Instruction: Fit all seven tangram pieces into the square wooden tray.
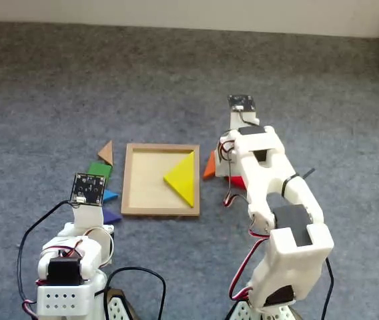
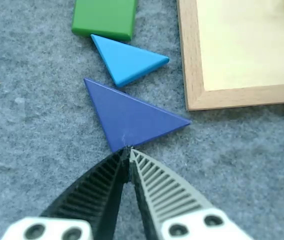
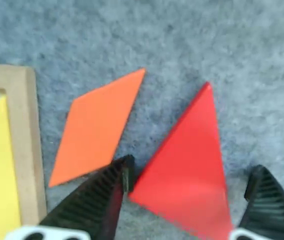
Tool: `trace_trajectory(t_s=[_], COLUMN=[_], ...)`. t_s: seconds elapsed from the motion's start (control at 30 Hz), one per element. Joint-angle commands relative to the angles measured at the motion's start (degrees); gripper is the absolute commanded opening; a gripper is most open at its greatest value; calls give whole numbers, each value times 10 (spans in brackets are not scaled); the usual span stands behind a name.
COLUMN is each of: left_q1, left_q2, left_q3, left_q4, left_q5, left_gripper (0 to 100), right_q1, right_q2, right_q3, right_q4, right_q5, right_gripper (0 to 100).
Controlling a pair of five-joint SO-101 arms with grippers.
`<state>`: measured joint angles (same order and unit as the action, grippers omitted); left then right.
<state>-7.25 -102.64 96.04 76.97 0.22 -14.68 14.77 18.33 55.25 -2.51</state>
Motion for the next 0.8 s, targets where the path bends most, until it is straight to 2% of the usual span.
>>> trace_trajectory(t_s=[0.0,0.1,0.3,0.6,0.77], left_q1=[-8,-8,-8,-8,-8], left_q2=[-15,-15,-15,-15,-15], left_q3=[11,11,11,11,11], left_q4=[2,2,2,2,2], left_q5=[4,4,4,4,4], left_gripper=[6,6,6,6,6], right_q1=[4,3,-13,-16,-28], right_q2=[-4,-4,-4,-4,-4], right_q3=[-24,-24,-21,-24,-24], right_q4=[41,44,46,75,78], right_q5=[6,39,43,103,110], right_gripper=[343,346,347,347,348])
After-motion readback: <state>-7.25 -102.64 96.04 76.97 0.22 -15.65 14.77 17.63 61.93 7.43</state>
